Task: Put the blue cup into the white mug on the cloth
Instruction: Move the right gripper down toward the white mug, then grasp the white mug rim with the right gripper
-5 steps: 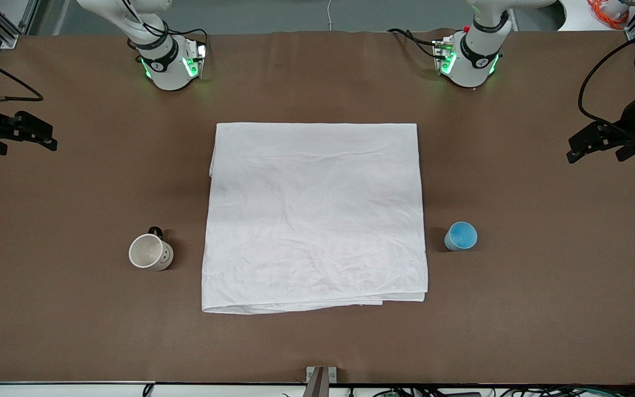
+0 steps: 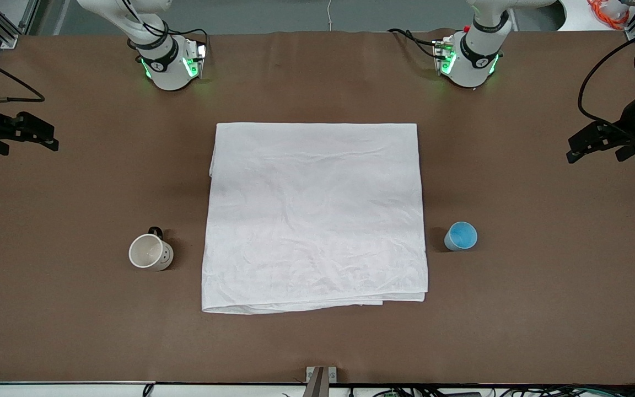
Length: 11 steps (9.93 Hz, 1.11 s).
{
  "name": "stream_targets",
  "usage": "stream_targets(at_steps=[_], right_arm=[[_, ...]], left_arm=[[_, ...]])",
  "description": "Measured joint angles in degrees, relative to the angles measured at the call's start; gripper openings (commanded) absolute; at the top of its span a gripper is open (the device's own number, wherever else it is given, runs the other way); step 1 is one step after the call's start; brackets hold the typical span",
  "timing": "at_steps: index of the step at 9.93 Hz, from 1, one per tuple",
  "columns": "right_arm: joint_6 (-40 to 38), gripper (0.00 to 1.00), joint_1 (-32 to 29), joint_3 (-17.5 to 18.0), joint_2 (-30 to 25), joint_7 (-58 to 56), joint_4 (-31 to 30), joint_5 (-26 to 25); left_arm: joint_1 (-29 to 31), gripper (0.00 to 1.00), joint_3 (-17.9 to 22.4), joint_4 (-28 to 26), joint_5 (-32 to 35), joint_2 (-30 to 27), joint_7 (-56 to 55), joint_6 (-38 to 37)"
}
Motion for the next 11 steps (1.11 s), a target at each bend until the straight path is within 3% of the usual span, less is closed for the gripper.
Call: stream_targets(at_steps=[3,6,8,11], right_arm=[[17.5,1.00,2.0,0.3,0.2,0.2,-17.4,0.7],[44.9,1.00,3.7,0.3,1.9,0.2,-37.5,0.8],[53.8,1.00,5.7,0.4,6.5,0.2,-40.9,0.8],[66.1,1.00,6.6,0.4,15.2,0.5,-40.8,0.8]], left_arm=[[0.0,0.99,-0.1,0.0,0.0,0.1,0.0,-0.1],[-0.1,0.99,-0.1,0.0,0.0,0.3,-0.1,-0.1],[0.1,0.99,-0.1,0.0,0.0,0.4,-0.1,-0.2],[0.2,0.99,-0.1,0.2,0.0,0.4,0.0,-0.2]])
